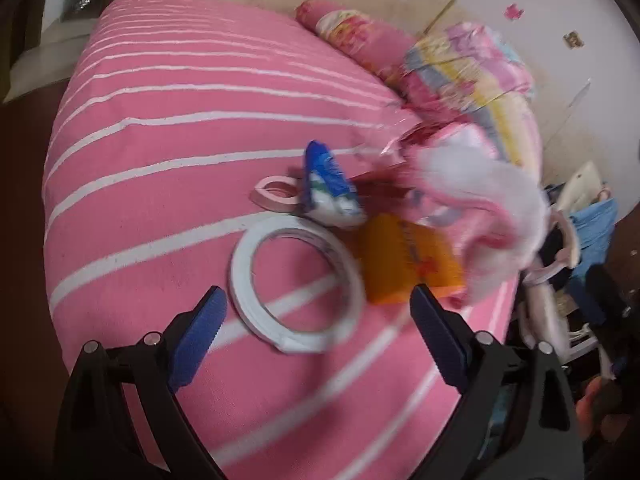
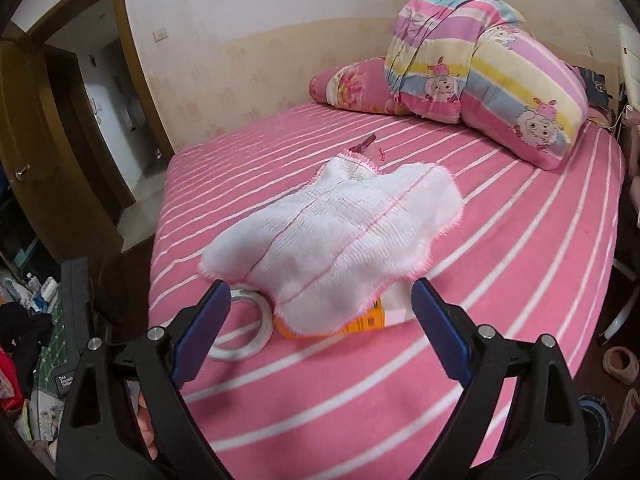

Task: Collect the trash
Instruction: 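Grasp the white tape roll with left tool while right tool grasps the white towel, then carry the tape roll and towel over the bin and open both tools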

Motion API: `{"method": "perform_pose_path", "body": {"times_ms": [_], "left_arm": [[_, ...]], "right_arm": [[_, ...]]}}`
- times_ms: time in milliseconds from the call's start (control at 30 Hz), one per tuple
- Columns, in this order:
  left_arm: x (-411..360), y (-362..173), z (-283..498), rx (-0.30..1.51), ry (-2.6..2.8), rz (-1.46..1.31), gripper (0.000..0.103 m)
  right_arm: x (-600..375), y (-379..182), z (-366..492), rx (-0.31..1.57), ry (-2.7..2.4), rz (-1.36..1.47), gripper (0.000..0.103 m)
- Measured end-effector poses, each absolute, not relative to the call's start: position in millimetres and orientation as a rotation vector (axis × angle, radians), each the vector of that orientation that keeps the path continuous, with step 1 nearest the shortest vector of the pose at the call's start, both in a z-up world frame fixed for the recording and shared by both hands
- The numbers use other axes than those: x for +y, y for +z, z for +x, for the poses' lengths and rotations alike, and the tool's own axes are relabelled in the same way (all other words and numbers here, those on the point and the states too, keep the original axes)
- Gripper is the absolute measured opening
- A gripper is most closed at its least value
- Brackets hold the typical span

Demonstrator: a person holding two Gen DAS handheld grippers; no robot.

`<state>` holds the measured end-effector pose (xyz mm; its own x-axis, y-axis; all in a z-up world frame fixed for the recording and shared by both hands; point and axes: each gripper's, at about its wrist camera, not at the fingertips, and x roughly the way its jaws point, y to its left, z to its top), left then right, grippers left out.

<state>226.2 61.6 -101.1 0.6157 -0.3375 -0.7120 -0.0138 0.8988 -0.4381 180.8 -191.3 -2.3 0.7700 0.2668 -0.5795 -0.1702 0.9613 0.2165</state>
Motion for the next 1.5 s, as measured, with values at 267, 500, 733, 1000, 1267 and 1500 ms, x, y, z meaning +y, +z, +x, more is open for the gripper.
{"method": "perform_pose_path", "body": {"times_ms": [267,500,733,1000,1267,1500], "left_arm": [[55.9,-130.7,256.0,0.953,-0.172,-0.385,0.064],[45.4,-131.1,257.7,0.929,-0.109,-0.253,0.031],[56.3,-122.0,247.8,0.910,-0.157,-0.364,0.016],[67.1,-86.8,210.2,0.812,-0.192,-0.436,0.016],[79.5,-62.3,184.5,0.719,-0.204,-0.479,0.016],[84.0,-42.7,153.3,0.617,-0.225,-0.513,0.016]], "right_arm": [[-185.1,-24.9,223.2,0.674,0.191,0.143,0.089],[-177.1,-39.3,235.1,0.707,0.194,0.082,0.020],[-180.1,-25.7,211.2,0.647,0.205,0.078,0.007],[-181.7,18.5,176.8,0.520,0.214,0.068,0.007],[-177.1,61.8,152.2,0.411,0.219,0.039,0.007],[-171.0,81.6,121.3,0.377,0.246,0.032,0.007]]}}
